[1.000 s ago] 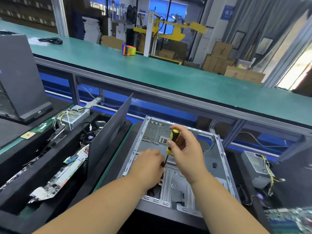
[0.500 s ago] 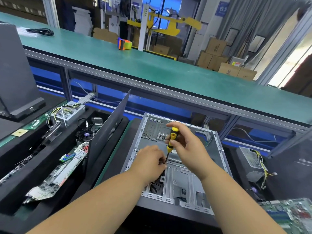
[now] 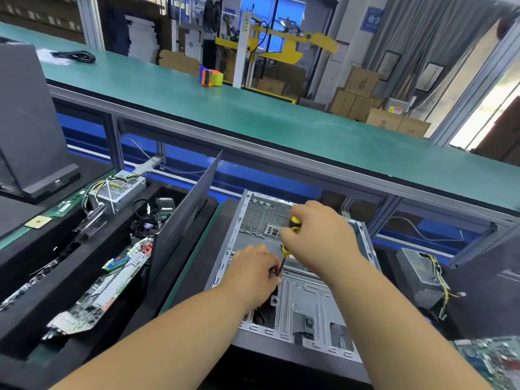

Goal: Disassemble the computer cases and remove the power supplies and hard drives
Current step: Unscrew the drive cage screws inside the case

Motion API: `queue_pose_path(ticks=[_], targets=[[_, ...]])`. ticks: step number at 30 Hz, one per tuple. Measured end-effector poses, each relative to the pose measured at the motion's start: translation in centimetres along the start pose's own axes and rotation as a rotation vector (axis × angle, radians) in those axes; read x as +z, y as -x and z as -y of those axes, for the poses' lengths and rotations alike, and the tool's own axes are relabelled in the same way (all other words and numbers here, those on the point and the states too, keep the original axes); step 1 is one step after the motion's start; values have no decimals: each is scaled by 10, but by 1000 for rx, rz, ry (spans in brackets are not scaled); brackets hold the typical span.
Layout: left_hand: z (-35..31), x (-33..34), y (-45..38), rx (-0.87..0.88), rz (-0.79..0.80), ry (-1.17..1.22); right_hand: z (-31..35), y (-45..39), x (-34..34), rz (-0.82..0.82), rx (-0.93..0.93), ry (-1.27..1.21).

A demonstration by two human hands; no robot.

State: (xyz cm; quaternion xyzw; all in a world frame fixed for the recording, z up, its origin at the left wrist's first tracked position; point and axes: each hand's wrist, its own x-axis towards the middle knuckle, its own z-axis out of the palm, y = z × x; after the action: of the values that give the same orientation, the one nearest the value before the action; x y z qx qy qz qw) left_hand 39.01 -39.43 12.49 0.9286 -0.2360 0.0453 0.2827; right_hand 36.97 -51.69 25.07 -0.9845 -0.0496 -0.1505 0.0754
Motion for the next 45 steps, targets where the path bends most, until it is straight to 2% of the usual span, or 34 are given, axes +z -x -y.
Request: queue_pose_path(ticks=[3,5,11,18,32,38,39,43,45], targets=[[1,1,1,13,6,1,3,-12,-4,110,120,163],[1,1,1,18,12,0,4,-15,-2,126,142,221],[2,1,3,15,-15,65,-2,-4,7,52,172,91],[1,0,3,-1,-13,71,-2,-5,13,59,67,118],[-2,-3,3,5,1,39,-26,-5,5,109,-23,-88],[-7,-7,3,-8,10,23,3,8,8,147,-297,-144],[-7,-8,3,-9,7,38,7,8,11,133,-299,-139],[-6,-9,6,0,38,24,-6,-2,9,126,-48,-217],[-6,-9,7,1,44,37,-14,-5,6,148,-5,-235]])
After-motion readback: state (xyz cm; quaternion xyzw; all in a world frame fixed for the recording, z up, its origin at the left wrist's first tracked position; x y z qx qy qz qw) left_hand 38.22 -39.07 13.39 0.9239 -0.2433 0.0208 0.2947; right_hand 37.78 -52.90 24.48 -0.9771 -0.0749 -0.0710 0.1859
